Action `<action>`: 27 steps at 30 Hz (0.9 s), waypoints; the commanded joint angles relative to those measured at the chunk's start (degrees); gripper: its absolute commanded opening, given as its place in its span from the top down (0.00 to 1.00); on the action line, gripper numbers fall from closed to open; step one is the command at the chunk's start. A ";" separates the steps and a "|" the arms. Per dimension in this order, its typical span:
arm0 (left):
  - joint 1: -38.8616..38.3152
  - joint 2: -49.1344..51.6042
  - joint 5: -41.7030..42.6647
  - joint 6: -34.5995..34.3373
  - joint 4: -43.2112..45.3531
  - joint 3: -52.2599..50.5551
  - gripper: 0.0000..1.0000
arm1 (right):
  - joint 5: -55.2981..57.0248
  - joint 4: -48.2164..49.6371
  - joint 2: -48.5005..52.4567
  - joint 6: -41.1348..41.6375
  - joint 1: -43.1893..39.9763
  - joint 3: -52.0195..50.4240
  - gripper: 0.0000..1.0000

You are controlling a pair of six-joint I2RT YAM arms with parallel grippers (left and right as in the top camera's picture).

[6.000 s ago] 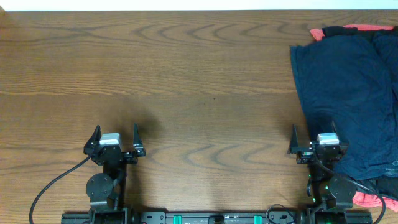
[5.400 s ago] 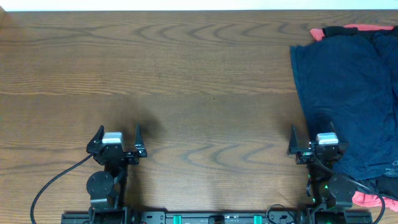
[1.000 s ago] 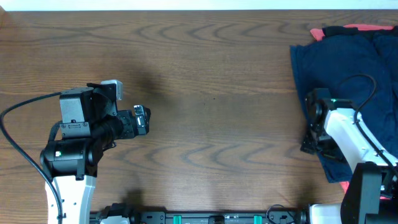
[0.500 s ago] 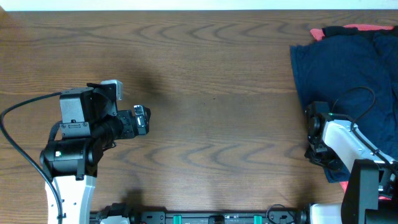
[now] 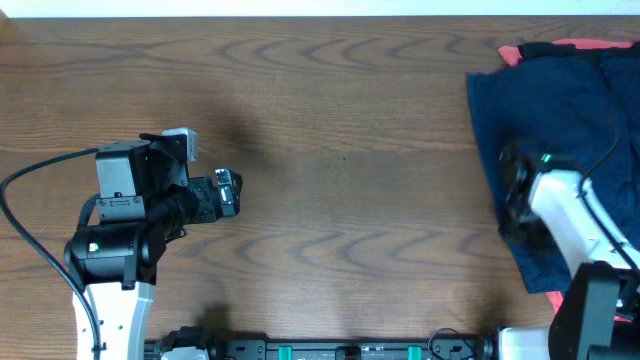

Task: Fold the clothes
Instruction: 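Reach the right gripper into the navy clothing pile and grasp a garment, then drag the navy shorts leftward with the right gripper toward the left gripper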

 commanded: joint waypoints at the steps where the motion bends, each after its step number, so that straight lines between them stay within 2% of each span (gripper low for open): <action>1: -0.26 -0.20 0.81 -0.72 -0.11 1.01 0.02 | -7.17 -1.22 -2.08 -10.43 0.02 12.44 0.99; 3: -0.26 -0.20 0.81 -0.72 -0.11 1.01 0.02 | -13.57 -2.47 -2.08 -16.81 0.76 19.71 0.99; 6: -0.26 -0.20 0.79 -0.72 -0.11 1.01 0.02 | -21.29 -4.63 -2.08 -22.18 3.23 27.47 0.99; 10: -0.26 -0.20 0.81 -0.72 -0.13 1.01 0.02 | -27.78 -7.02 -2.08 -28.22 10.86 31.47 0.99; 15: -0.26 -0.20 0.79 -0.72 0.13 1.01 0.02 | -30.03 -6.25 -1.40 -29.11 23.34 31.34 0.99; 19: -0.26 -0.20 0.79 -0.72 0.92 1.01 0.02 | -29.97 0.26 0.35 -28.81 32.61 31.34 0.99; 25: -0.26 -0.20 0.81 -0.74 1.36 1.01 0.02 | -29.79 10.27 6.97 -28.22 38.99 31.34 0.99; 26: -0.26 -0.20 0.81 -0.74 1.33 1.01 0.02 | -29.81 12.00 8.26 -28.20 39.28 31.34 0.96; 27: -0.26 -0.20 0.81 -0.74 1.31 1.01 0.02 | -29.79 13.55 9.31 -28.20 39.30 31.34 0.88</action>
